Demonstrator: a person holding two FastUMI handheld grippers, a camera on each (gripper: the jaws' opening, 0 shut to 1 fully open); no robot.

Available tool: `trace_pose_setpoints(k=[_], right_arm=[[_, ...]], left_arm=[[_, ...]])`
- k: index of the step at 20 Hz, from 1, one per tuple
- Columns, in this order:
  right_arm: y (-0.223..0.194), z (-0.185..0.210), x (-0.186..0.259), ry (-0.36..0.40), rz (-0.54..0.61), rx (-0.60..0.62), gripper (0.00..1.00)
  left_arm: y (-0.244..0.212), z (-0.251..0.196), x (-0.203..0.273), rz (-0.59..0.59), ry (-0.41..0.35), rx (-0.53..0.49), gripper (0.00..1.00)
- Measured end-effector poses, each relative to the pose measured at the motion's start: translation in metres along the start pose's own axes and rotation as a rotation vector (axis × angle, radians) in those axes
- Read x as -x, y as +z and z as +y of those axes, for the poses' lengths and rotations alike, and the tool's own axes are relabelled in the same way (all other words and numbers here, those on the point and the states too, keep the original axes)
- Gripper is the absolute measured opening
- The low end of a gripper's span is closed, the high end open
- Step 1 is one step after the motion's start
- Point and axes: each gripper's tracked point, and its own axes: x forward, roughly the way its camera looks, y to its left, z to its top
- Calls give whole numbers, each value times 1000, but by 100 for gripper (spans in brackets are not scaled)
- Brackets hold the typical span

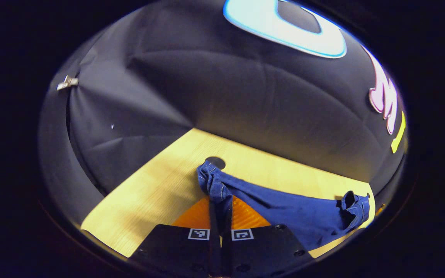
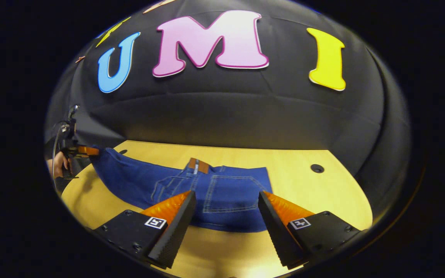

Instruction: Grasp the waist and the cuffs of the jeans and fold them to make the two legs overlap; first hold the waist and fold one-third of the jeans toward the cuffs, then hold the cuffs and fold the remaining one-third in the same direction to finish folding.

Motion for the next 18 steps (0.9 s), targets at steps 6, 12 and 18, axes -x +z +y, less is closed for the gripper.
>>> trace_pose_setpoints(k=[6, 12, 18], right_arm=[[9, -66, 43, -114, 21, -22, 99], [21, -121, 93, -212, -11, -71, 99], [25, -162, 125, -282, -37, -142, 99]], left_arm=[[85, -113, 92, -95, -122, -105, 6], [104, -304, 131, -117, -296, -295, 6], [13, -472, 122, 12, -473, -341, 6]])
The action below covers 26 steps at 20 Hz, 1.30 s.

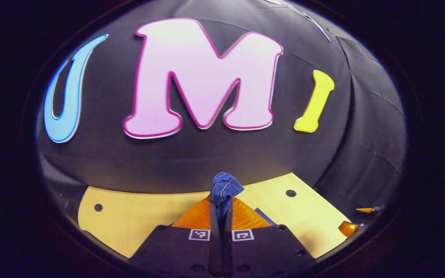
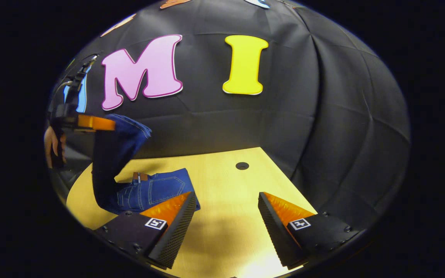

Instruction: Grasp the waist and the cuffs of the jeans and fold them to make the two legs overlap; first hold the waist and fold one-third of the jeans toward the cuffs, then hold the cuffs and fold the remaining one-third in the same direction to finish folding.

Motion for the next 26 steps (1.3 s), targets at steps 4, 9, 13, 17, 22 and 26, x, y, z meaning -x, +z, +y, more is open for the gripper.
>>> trace_pose_setpoints(k=[4, 9, 13, 17, 22, 26], right_arm=[[-3, -20, 15, -26, -2, -41, 99], [-6, -26, 32, -27, 10, -56, 99], [3, -27, 53, -25, -7, -46, 99], [19, -4, 82, 2, -34, -38, 99], [43, 38, 136, 39, -85, 12, 99], [62, 83, 192, 87, -138, 48, 98]], left_arm=[[-73, -63, -51, 130, -49, -32, 6], [-137, -89, -55, 224, -117, 106, 33], [-115, -59, -7, 143, -117, 217, 95], [-78, -17, 76, -1, -76, 129, 97], [-48, 13, 208, -143, -11, 3, 97], [-46, 27, 318, -218, 35, 13, 96]])
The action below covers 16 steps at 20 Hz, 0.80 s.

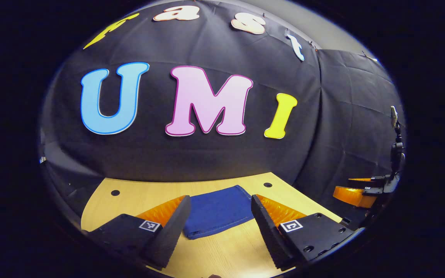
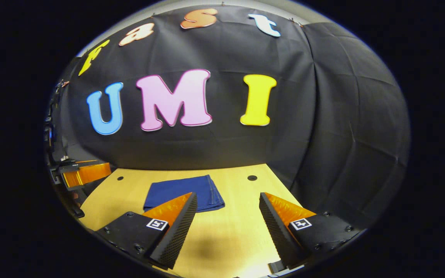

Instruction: Grasp the waist and the cuffs of the jeans and fold them to make the two legs overlap; first hold the waist and fold one-third of the jeans toward the cuffs, then hold the cuffs and fold the remaining one-third in the same direction to finish folding.

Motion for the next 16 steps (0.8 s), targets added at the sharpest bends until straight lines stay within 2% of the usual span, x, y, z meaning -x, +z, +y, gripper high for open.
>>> trace_pose_setpoints(k=[4, 8, 12, 16], right_arm=[[19, 45, 53, 55, -62, 28, 98], [14, 78, 102, 99, -67, 53, 98], [1, 96, 129, 105, -33, 43, 97], [-10, 99, 141, 115, -13, 46, 96]], left_arm=[[3, 25, 90, -61, 84, -32, 96], [-8, 45, 168, -93, 144, -37, 96], [-32, 52, 213, -94, 165, 24, 96], [-55, 53, 227, -62, 187, 28, 96]])
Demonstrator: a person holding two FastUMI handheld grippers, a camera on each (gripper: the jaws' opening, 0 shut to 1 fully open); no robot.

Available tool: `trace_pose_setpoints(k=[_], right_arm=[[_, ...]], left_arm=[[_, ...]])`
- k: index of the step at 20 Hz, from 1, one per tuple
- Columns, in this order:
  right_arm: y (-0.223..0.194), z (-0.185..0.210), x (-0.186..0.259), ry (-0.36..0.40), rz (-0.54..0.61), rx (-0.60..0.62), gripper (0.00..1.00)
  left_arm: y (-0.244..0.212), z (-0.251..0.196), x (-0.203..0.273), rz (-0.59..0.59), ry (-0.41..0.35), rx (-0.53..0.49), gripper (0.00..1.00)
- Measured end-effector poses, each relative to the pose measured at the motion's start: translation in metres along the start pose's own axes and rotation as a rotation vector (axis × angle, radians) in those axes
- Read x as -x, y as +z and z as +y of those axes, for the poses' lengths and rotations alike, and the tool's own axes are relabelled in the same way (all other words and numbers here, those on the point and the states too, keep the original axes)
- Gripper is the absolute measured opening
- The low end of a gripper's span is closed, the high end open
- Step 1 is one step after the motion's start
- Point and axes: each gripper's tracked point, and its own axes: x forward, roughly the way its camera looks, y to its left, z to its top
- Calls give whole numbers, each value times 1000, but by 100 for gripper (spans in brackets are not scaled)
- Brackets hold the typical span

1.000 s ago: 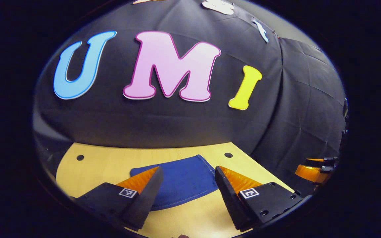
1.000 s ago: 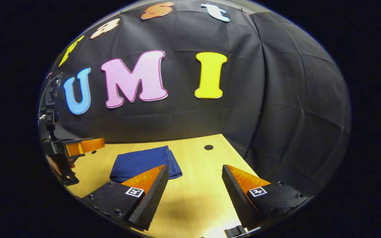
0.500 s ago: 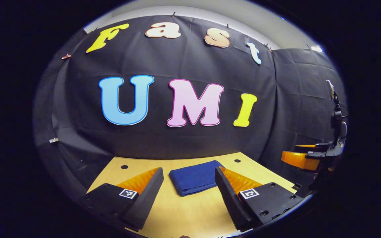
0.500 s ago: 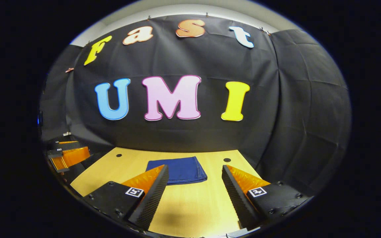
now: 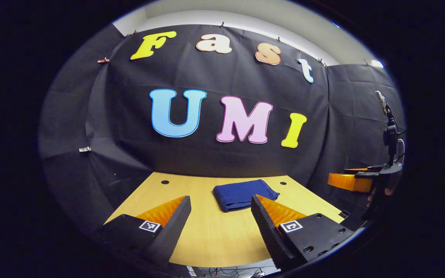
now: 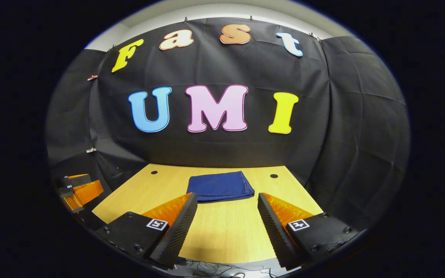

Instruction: Grasp the waist and the cuffs of the jeans and fold them to make the two legs overlap; first hold the waist and fold one-third of the jeans toward the cuffs, then hold the cuffs and fold the remaining one-third in the same direction to finish folding.

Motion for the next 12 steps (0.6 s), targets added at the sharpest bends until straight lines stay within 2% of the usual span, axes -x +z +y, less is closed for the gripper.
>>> trace_pose_setpoints(k=[5, 12], right_arm=[[-7, 0, -7, 33, 25, 23, 96], [17, -5, -16, 110, -65, 23, 96]], left_arm=[[11, -19, -11, -19, 19, -17, 96], [36, -44, -28, -52, 51, -4, 96]])
